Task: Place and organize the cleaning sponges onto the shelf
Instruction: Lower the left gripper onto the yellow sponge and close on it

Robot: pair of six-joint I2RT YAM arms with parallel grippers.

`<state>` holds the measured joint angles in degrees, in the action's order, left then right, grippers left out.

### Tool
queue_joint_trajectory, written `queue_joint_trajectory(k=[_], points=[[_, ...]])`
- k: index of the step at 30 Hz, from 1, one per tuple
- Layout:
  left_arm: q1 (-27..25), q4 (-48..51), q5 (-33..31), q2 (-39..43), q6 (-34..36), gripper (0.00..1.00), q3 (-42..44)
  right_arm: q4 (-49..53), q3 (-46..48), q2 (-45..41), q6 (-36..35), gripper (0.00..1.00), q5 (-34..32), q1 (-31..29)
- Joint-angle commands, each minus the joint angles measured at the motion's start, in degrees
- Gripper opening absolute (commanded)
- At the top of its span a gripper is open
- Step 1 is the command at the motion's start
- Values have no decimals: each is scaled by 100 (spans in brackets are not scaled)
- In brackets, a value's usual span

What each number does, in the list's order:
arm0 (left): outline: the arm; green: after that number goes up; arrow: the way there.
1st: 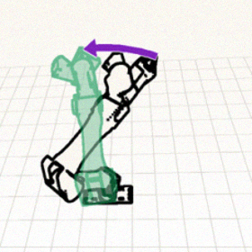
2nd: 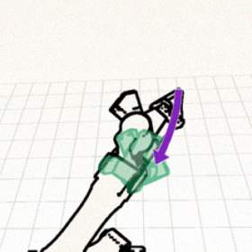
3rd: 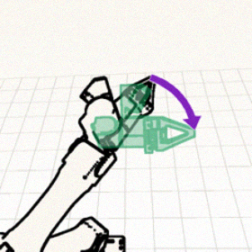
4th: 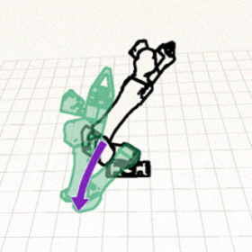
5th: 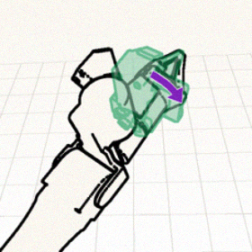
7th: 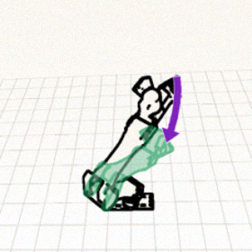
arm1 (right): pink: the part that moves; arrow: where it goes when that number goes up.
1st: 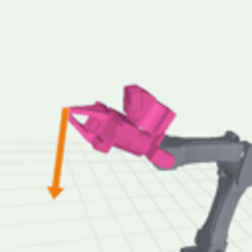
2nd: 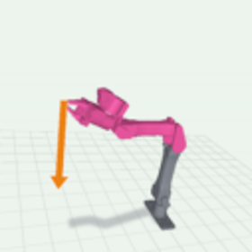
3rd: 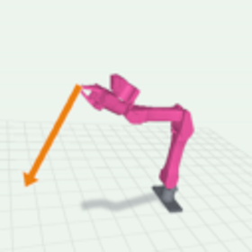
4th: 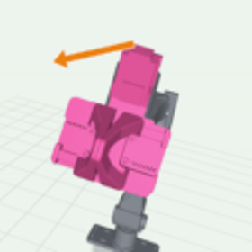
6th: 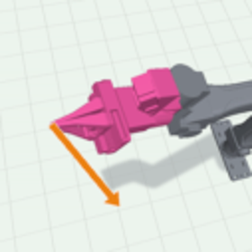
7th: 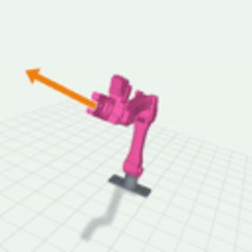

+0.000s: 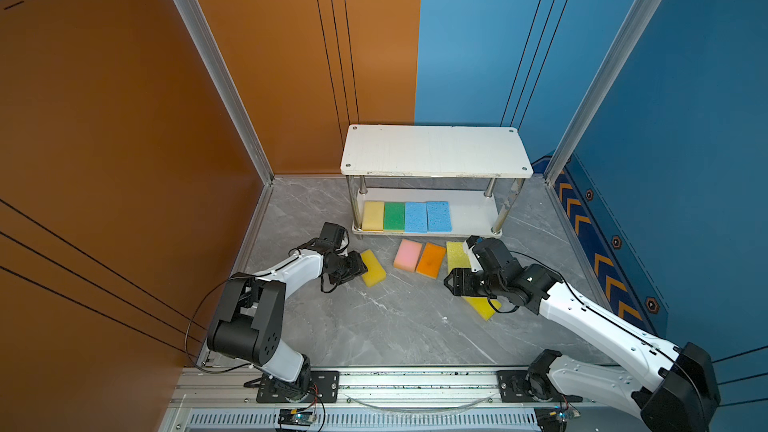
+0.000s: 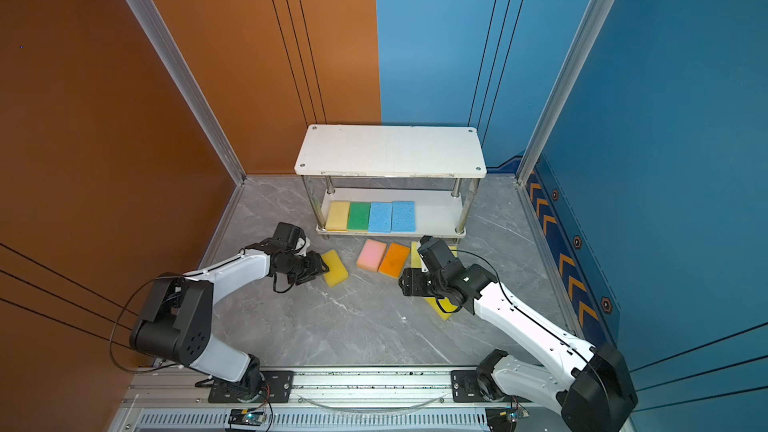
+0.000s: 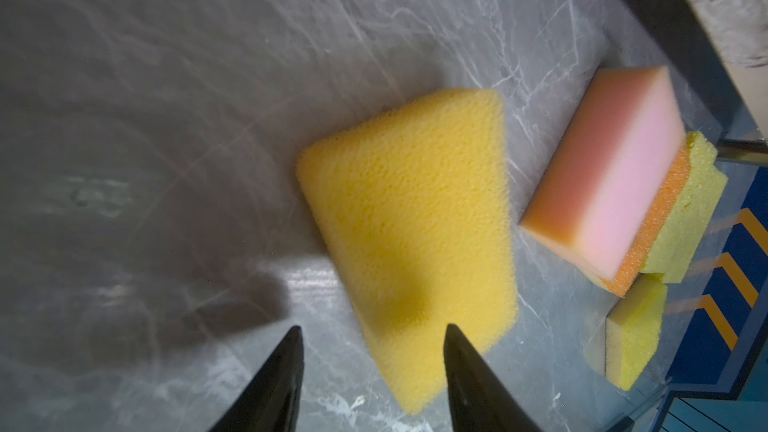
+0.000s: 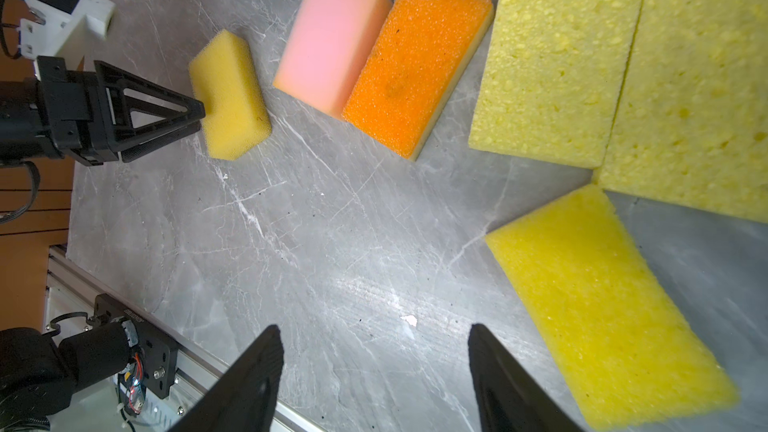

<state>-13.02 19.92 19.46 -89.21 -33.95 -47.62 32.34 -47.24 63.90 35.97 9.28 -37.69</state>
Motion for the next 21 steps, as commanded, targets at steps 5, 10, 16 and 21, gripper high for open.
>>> queue_joint_trajectory(k=[5, 10, 16, 21], points=[[77, -14, -19, -306, 84, 43, -320, -153, -127, 71, -37, 72, 84, 51], [29, -5, 14, -430, 85, 32, -354, -157, -16, -55, -24, 72, 60, 108], [-36, -15, 15, -532, 100, 13, -345, -201, 161, -241, 33, 72, 39, 186], [-102, -23, 200, -489, 111, 3, -317, -217, 281, -358, 68, 72, 60, 260]])
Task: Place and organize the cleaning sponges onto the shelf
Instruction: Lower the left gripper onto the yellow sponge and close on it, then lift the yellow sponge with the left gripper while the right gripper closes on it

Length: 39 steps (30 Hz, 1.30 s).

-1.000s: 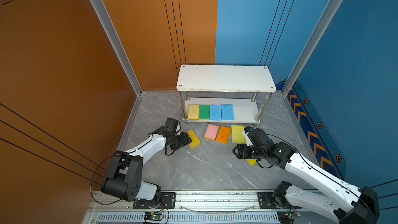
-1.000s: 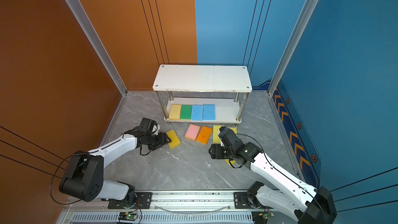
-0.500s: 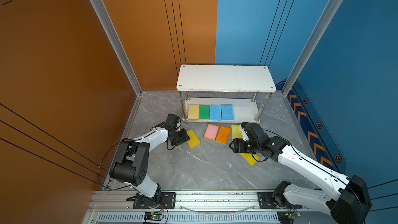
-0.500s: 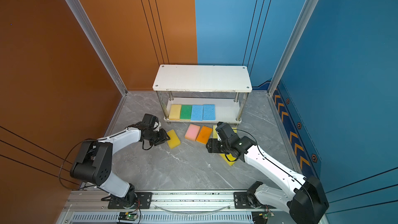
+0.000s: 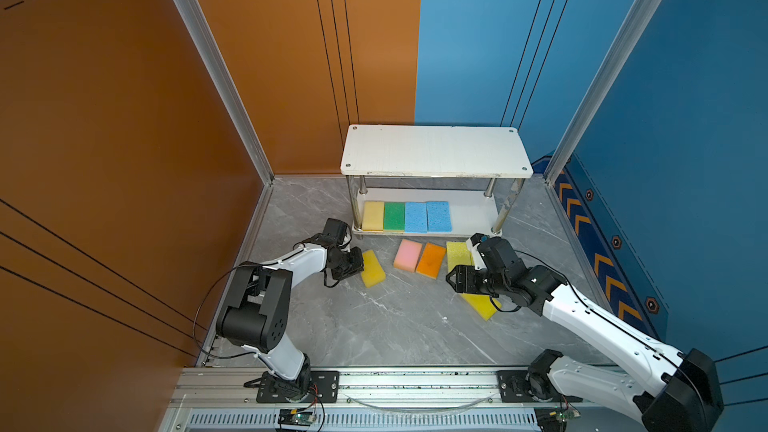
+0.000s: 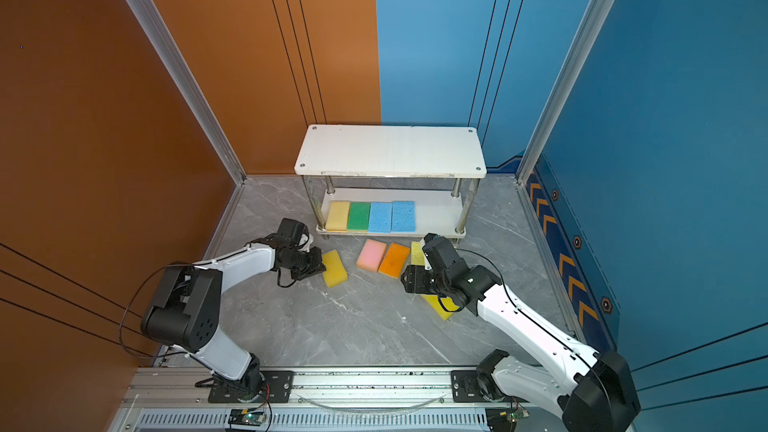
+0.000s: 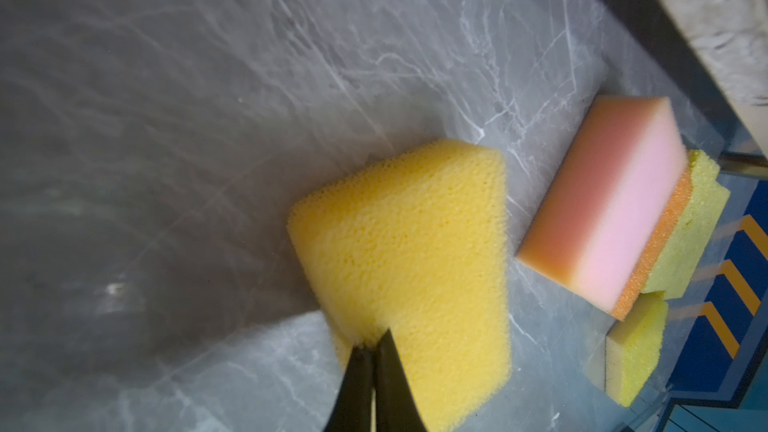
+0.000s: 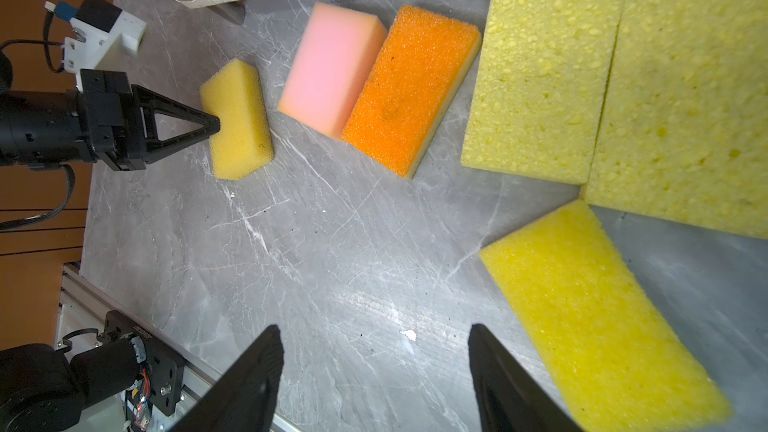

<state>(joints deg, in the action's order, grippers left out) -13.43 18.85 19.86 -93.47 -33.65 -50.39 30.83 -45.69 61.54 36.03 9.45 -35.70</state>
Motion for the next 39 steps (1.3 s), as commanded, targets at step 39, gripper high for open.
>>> queue_joint_trajectory(k=[39], points=[[-2669, -1640, 1726, 1771, -1317, 3, -84, -2461, 974, -942, 1143, 76, 2665, 375]])
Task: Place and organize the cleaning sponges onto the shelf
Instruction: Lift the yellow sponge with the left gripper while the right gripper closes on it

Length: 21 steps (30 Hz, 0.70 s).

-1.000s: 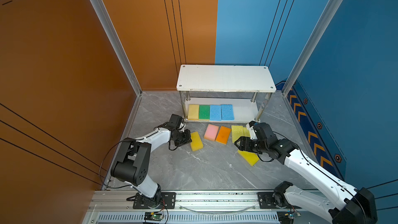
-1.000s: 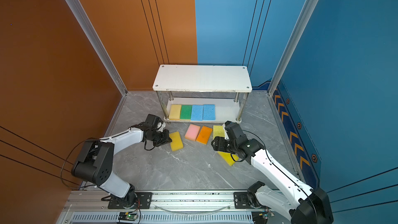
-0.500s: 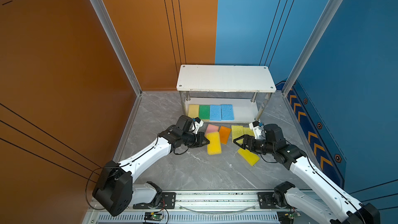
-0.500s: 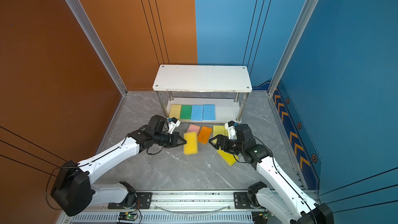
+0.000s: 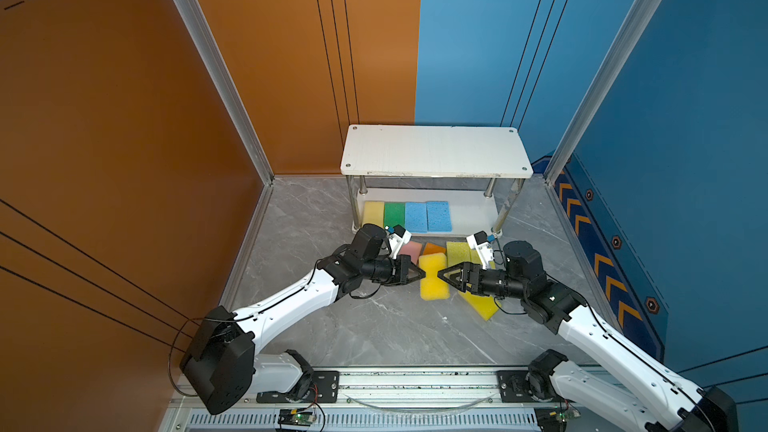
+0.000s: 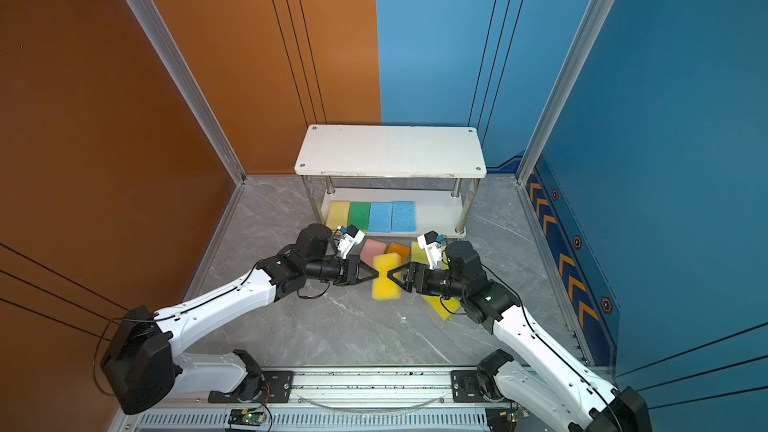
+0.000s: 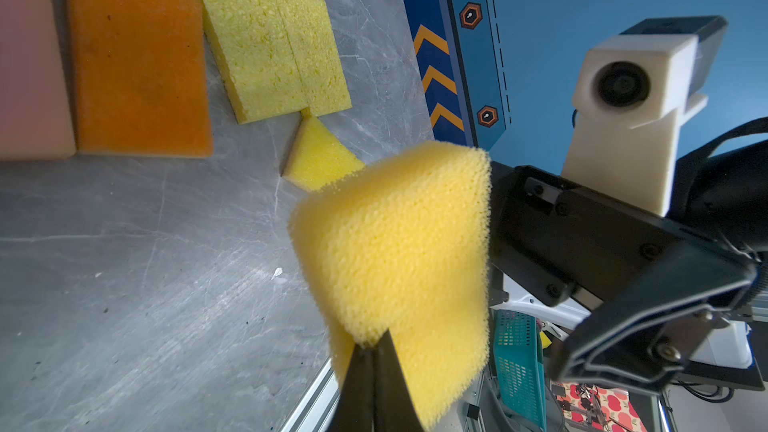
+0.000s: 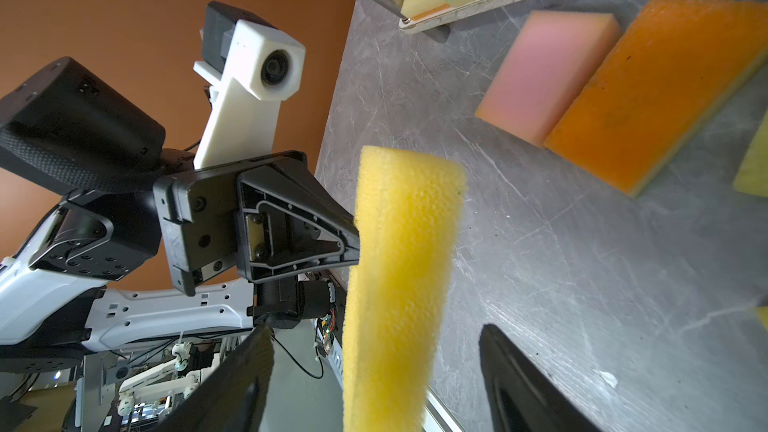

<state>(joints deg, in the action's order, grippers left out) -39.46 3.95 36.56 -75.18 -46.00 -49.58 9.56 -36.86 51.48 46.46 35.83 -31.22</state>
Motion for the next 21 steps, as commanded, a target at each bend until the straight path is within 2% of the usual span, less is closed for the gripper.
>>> queue_joint_trajectory(k=[1, 8, 14, 17, 21], points=[[-76, -165, 46, -59, -100, 3, -163, -345, 84, 71, 114, 73, 5, -94], [-121, -265, 36, -24, -197, 3, -141, -376, 135, 108, 138, 49, -35, -116], [-124, -553, 115, -38, -385, 5, -84, -394, 179, 85, 205, 16, -85, -121], [-116, -622, 141, -39, -419, 18, -54, -360, 206, 81, 215, 14, -120, -80], [14, -751, 223, 34, -506, 56, 67, -328, 206, 5, 215, 14, 70, 174]])
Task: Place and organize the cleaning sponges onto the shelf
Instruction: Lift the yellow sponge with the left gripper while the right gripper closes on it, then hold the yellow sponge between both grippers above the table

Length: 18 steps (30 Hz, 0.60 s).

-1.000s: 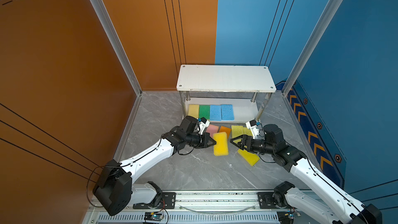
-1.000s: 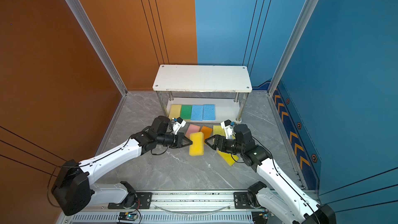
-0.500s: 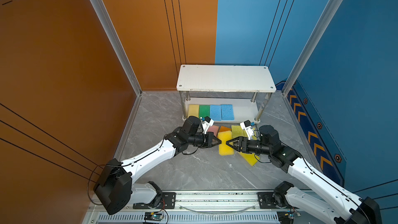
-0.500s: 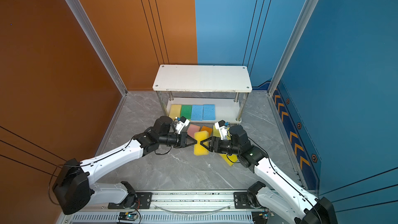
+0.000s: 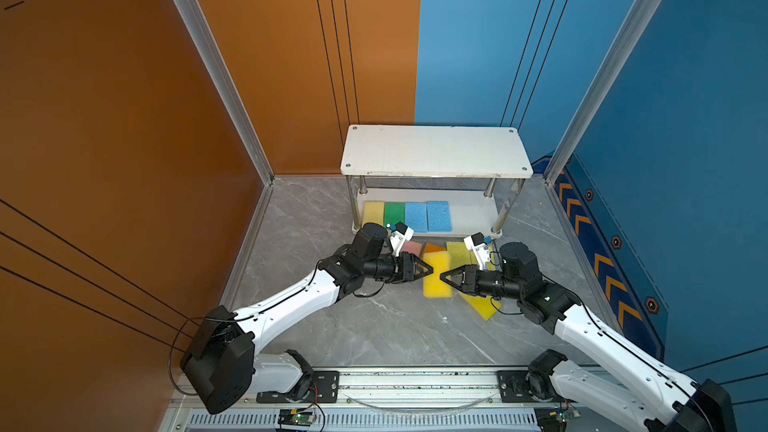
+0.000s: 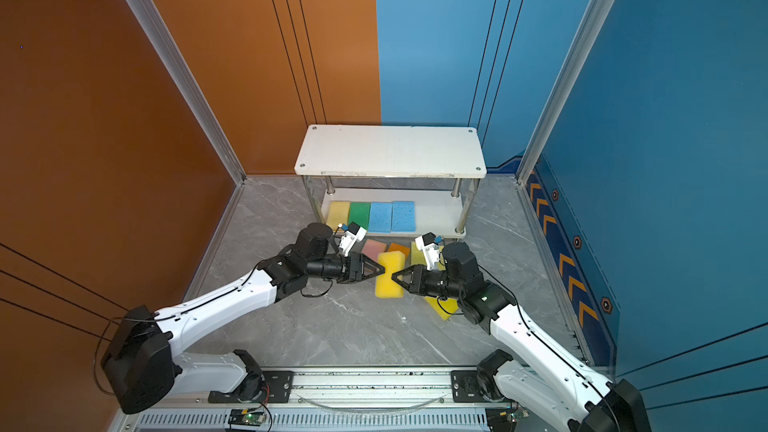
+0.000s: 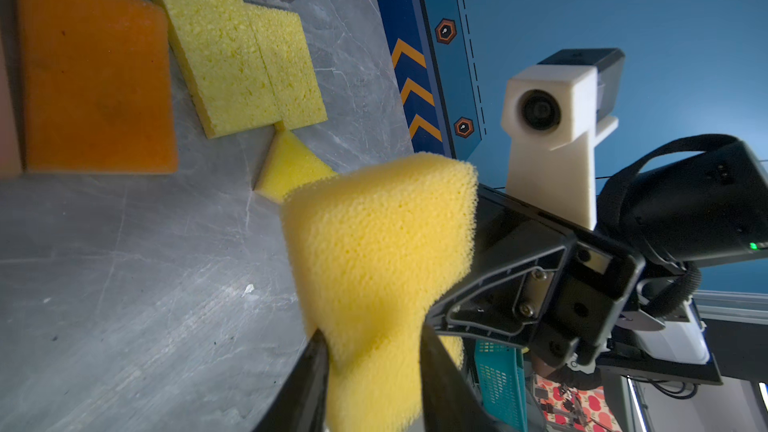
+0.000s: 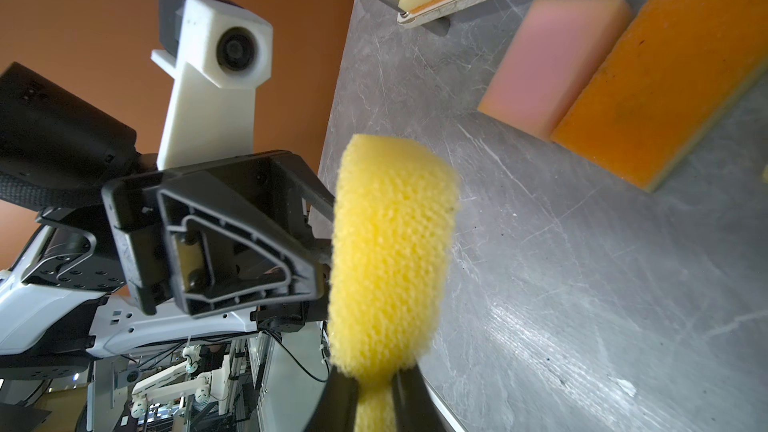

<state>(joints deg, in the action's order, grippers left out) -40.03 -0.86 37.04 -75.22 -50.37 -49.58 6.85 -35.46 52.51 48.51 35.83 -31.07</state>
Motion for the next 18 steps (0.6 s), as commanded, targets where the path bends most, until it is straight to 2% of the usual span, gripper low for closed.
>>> queue_joint_trajectory(k=[1, 3, 6, 10, 15, 18], points=[[139, -415, 234, 92, -162, 63, 151, -47, 61, -133, 9, 14, 171, 278], [283, -815, 373, 193, -397, 70, 350, -36, 53, -190, 18, 14, 429, 509], [433, -1510, 689, 221, -790, 74, 585, -51, -49, -202, 9, 14, 1002, 747], [435, -2244, 990, 58, -1155, 74, 702, -162, -222, -184, 50, 15, 1590, 778], [407, -3097, 1083, -122, -1580, 74, 788, -608, -183, -182, 379, 15, 1873, 758], [330, -3285, 1147, -214, -1661, 73, 732, -797, -147, -152, 502, 15, 1942, 743]])
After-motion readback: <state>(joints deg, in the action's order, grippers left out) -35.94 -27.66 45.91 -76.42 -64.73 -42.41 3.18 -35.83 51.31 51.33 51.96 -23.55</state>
